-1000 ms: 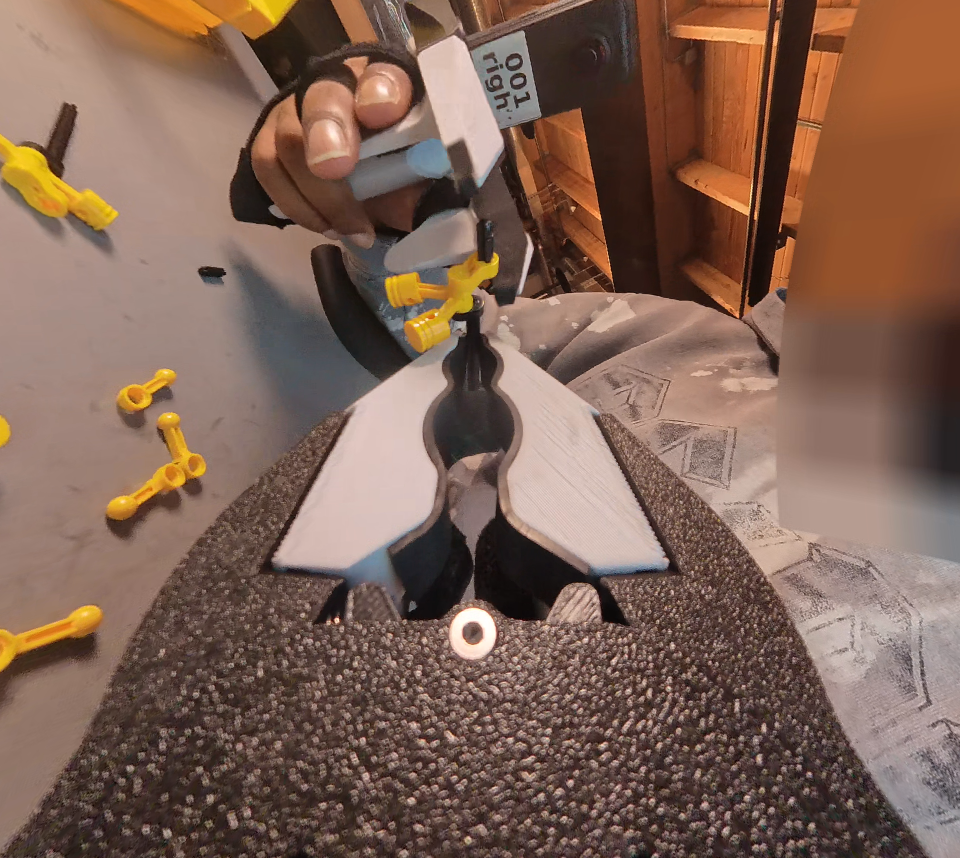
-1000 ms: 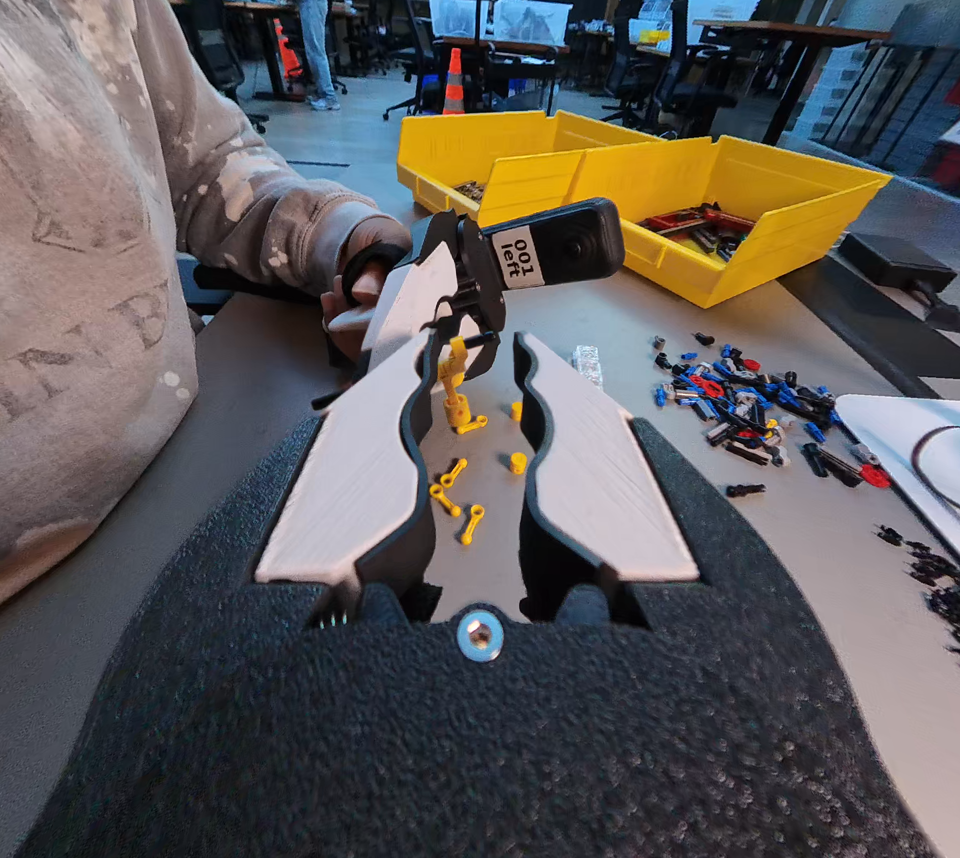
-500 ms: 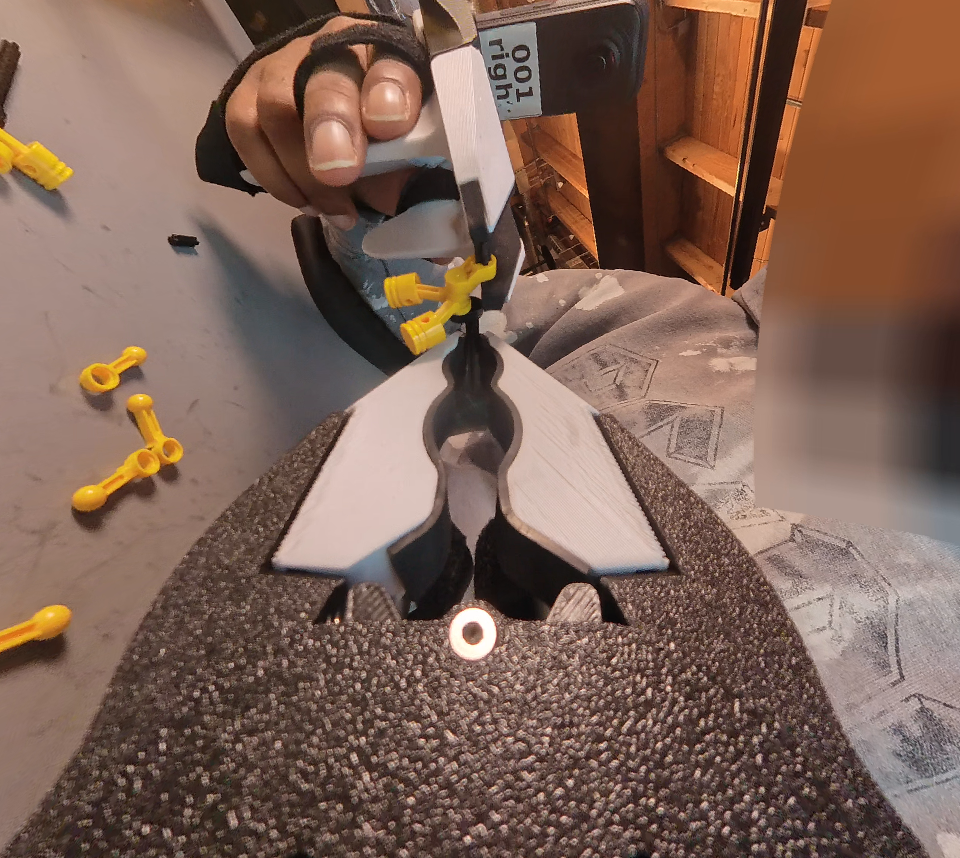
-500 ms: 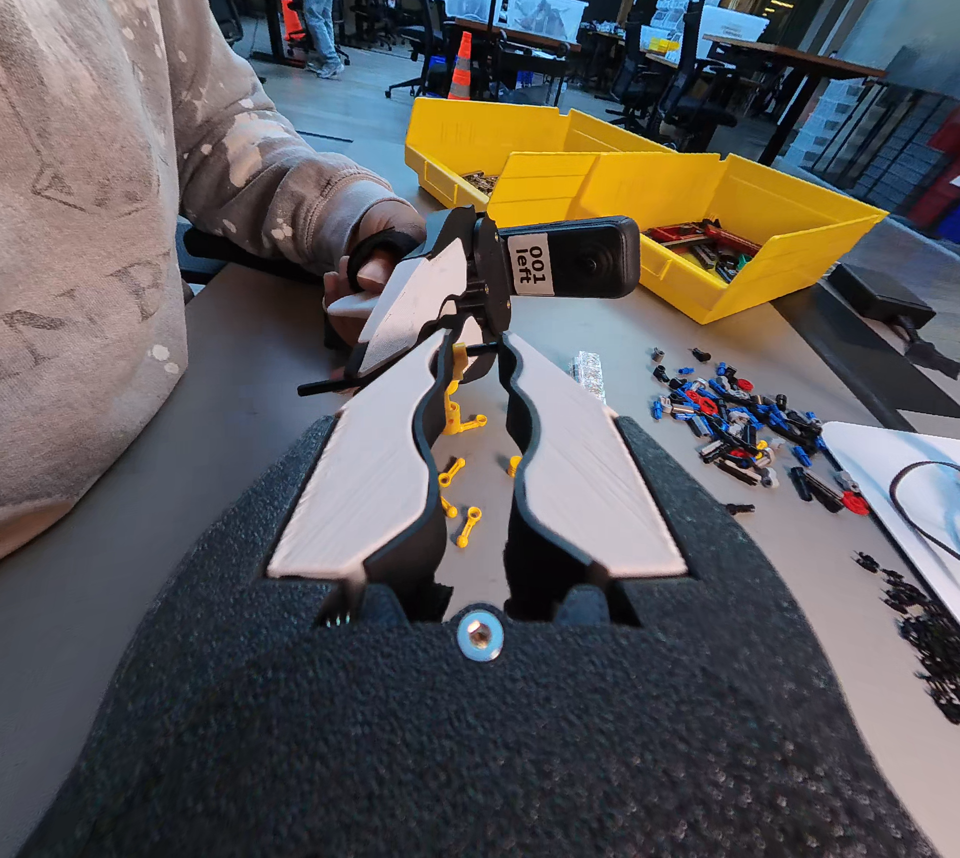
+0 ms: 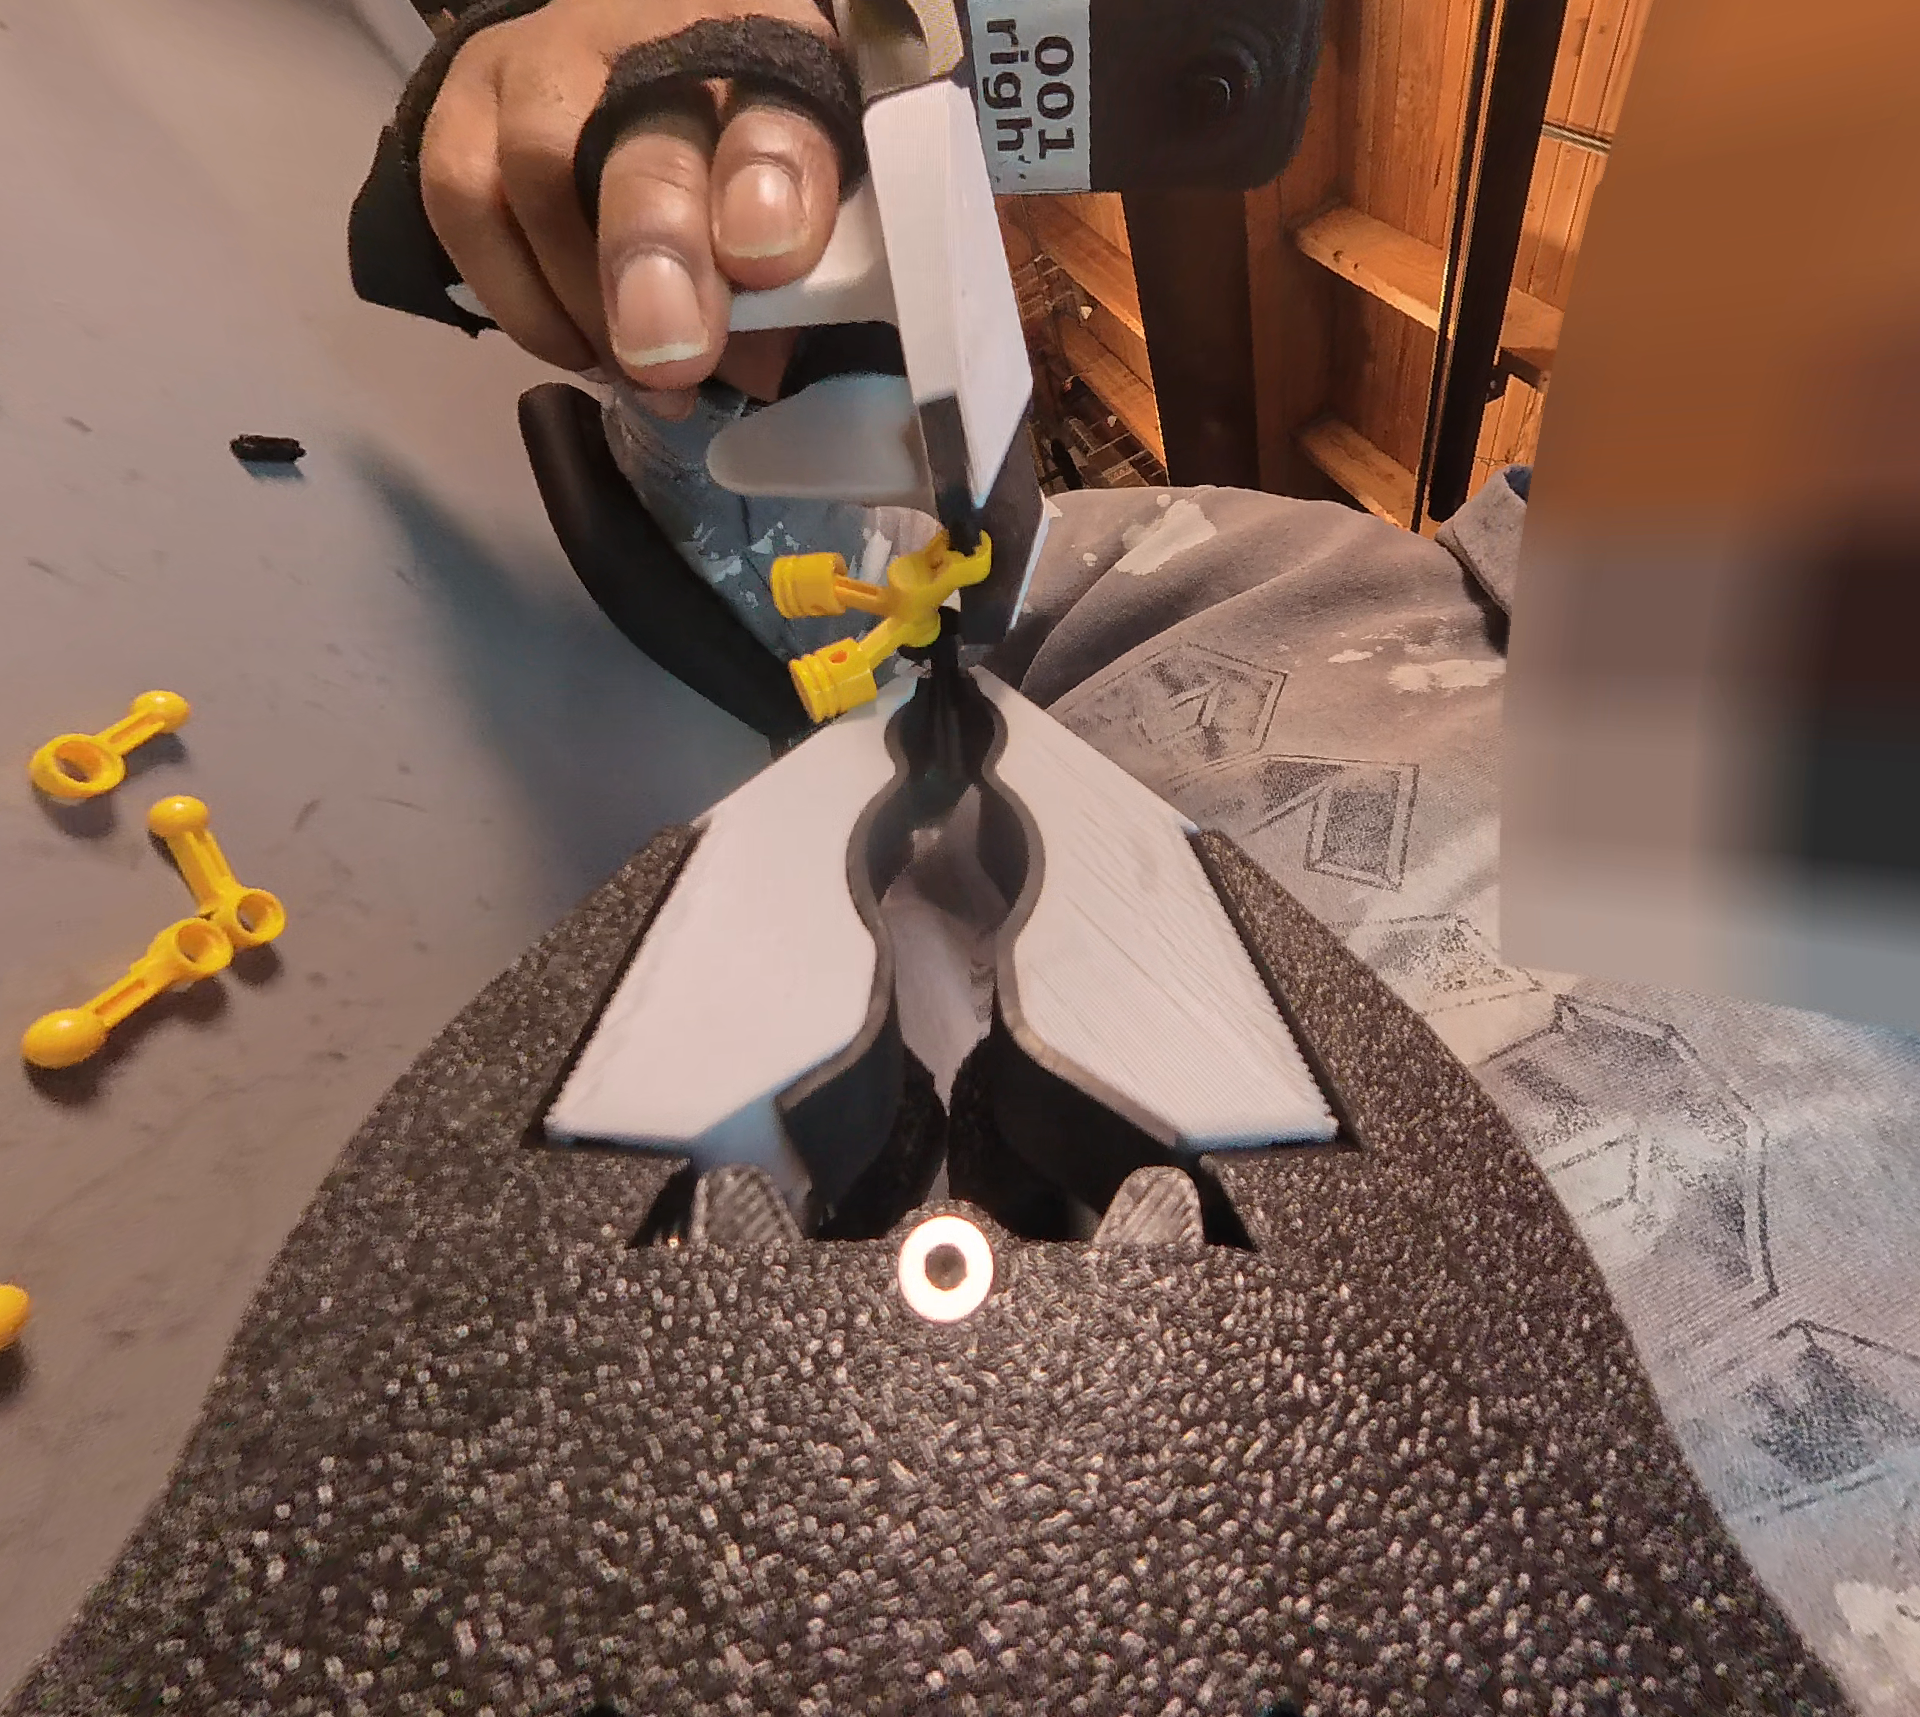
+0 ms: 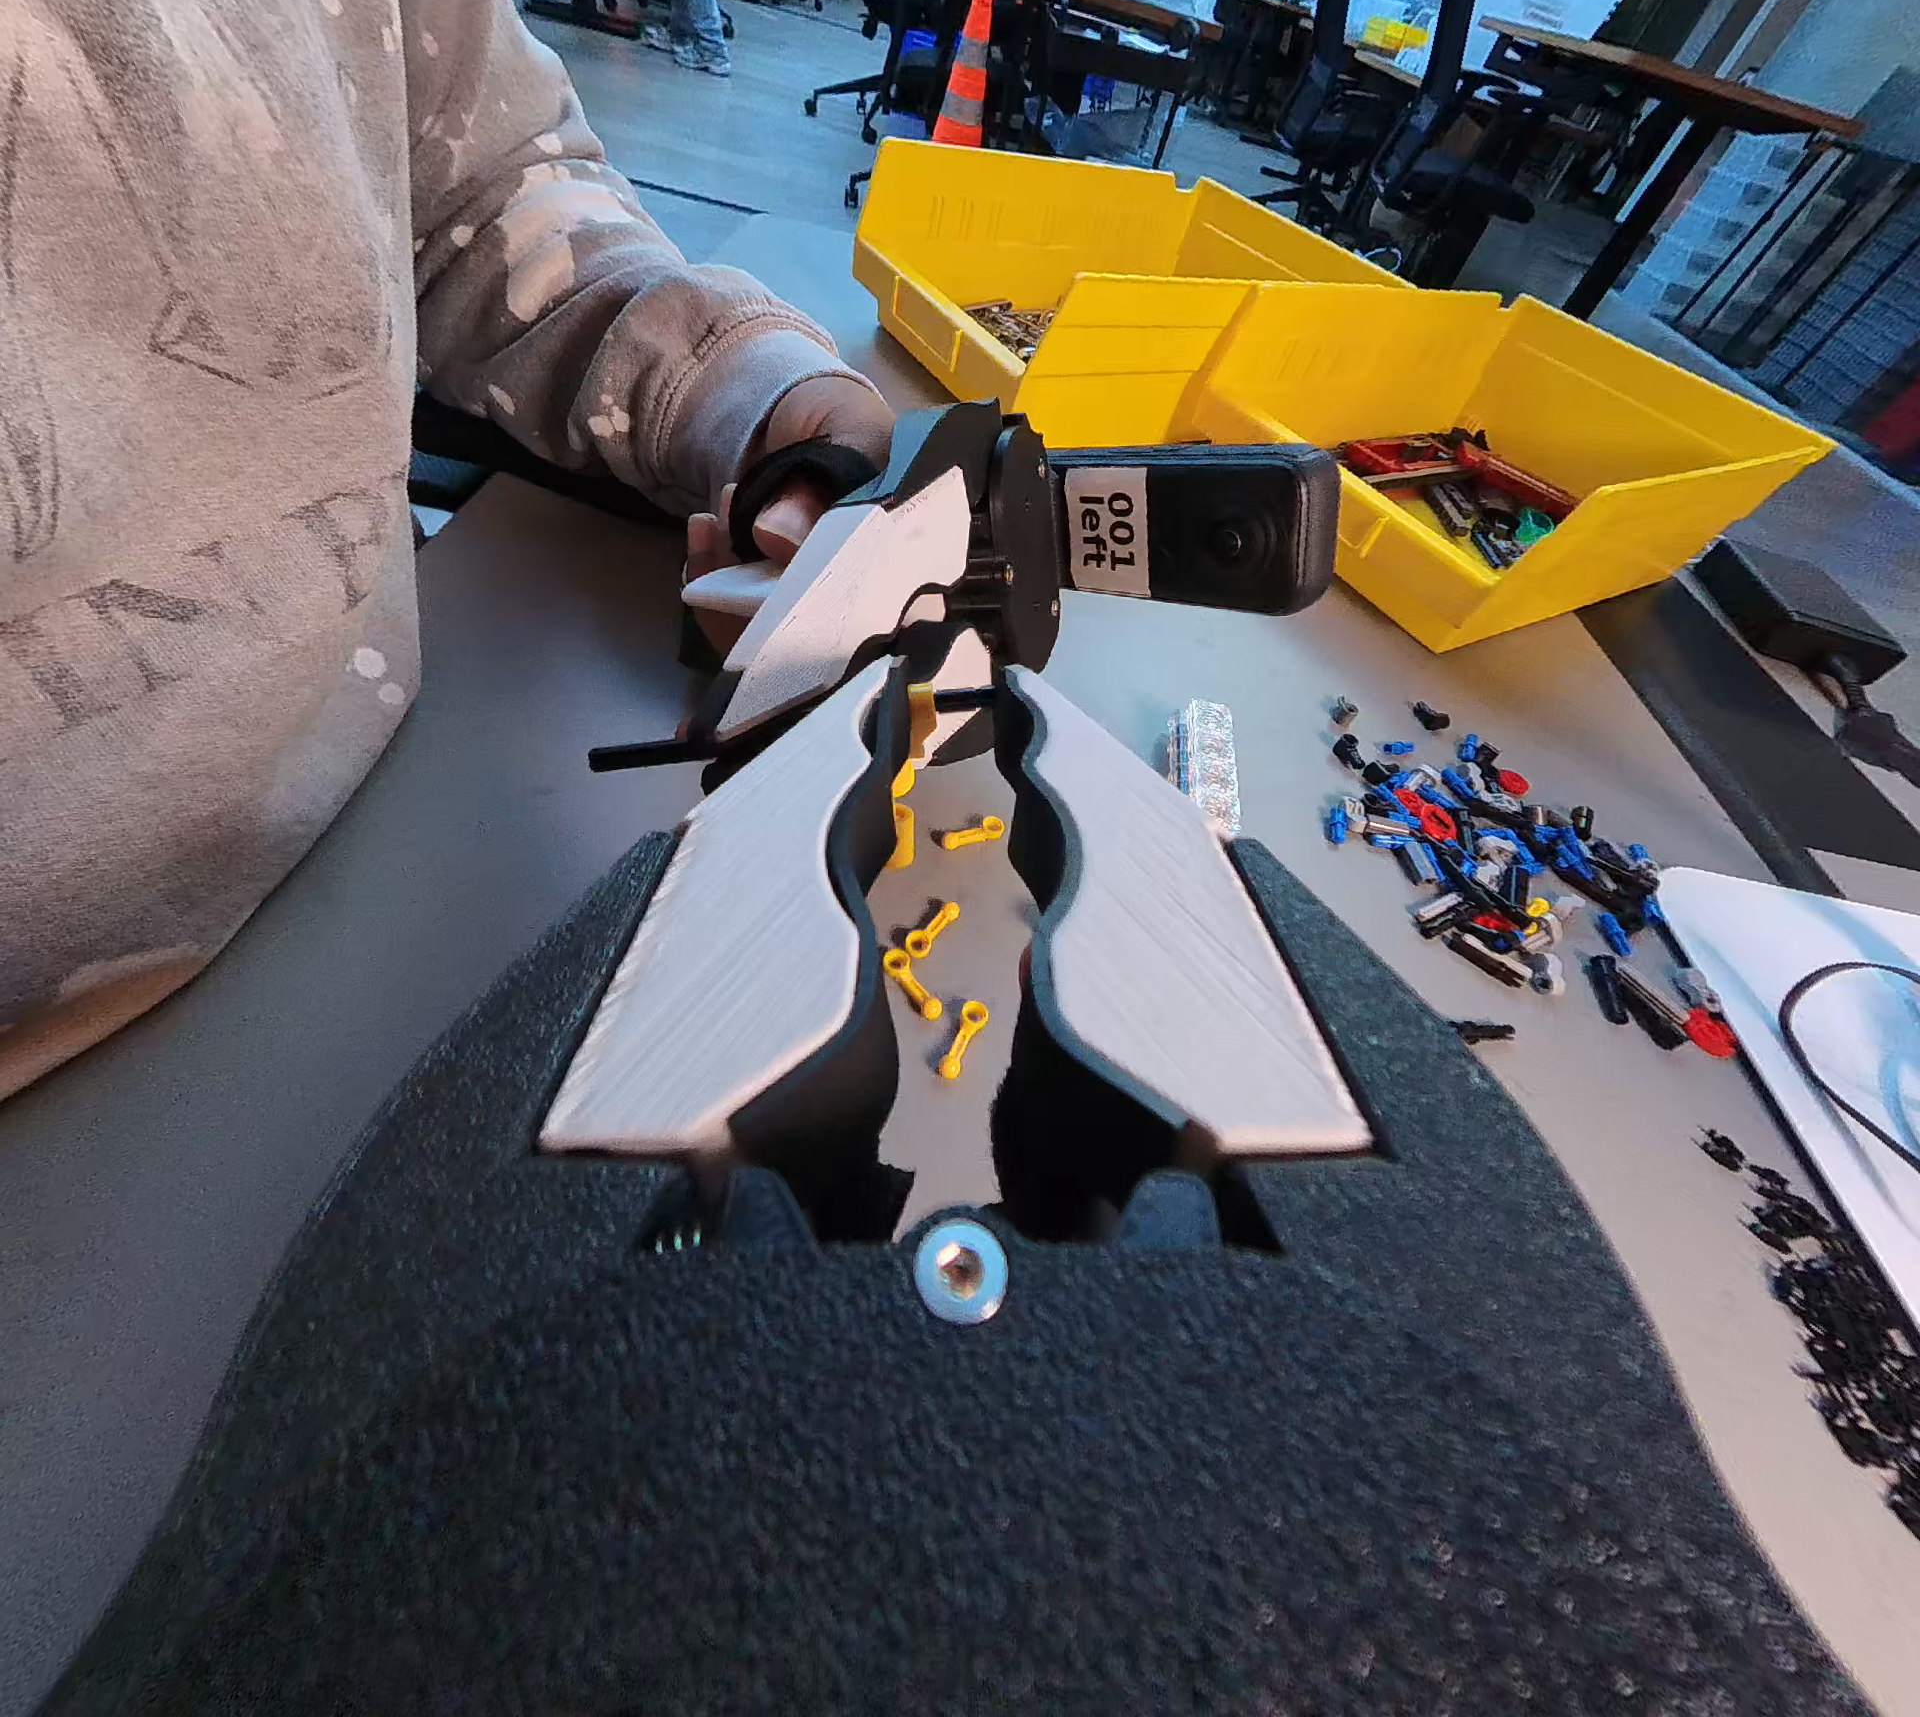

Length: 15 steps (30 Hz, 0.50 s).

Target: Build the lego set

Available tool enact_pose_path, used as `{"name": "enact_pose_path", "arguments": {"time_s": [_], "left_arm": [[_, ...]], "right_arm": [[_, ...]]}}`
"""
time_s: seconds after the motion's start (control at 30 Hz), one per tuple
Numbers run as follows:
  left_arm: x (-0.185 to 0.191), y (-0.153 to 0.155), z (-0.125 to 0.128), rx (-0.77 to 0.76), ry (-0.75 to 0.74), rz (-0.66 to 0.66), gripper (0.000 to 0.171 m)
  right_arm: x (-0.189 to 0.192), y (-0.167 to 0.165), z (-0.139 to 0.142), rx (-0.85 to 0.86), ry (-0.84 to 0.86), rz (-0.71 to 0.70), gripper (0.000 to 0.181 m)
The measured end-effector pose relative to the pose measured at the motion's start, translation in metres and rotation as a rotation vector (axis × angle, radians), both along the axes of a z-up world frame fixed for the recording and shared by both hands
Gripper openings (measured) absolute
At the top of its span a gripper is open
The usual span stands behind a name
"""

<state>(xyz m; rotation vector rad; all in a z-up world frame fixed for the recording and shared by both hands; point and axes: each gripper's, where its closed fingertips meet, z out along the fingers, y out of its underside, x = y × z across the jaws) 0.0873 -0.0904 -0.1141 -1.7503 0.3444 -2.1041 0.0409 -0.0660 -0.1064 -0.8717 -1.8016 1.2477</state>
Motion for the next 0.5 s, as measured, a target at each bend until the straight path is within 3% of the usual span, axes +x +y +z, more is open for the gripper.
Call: {"name": "enact_pose_path", "arguments": {"time_s": [0.3, 0.37, 0.5], "left_arm": [[0.004, -0.005, -0.003, 0.027, 0.018, -0.022, 0.002], [-0.001, 0.002, -0.001, 0.054, 0.033, 0.019, 0.002], [-0.017, 0.021, -0.014, 0.178, 0.201, 0.158, 0.004]], "right_arm": [[0.003, -0.008, -0.004, 0.005, -0.03, 0.028, 0.015], [-0.001, -0.001, 0.002, -0.013, 0.03, -0.02, 0.016], [-0.009, 0.016, 0.001, -0.09, 0.075, -0.118, 0.02]]}}
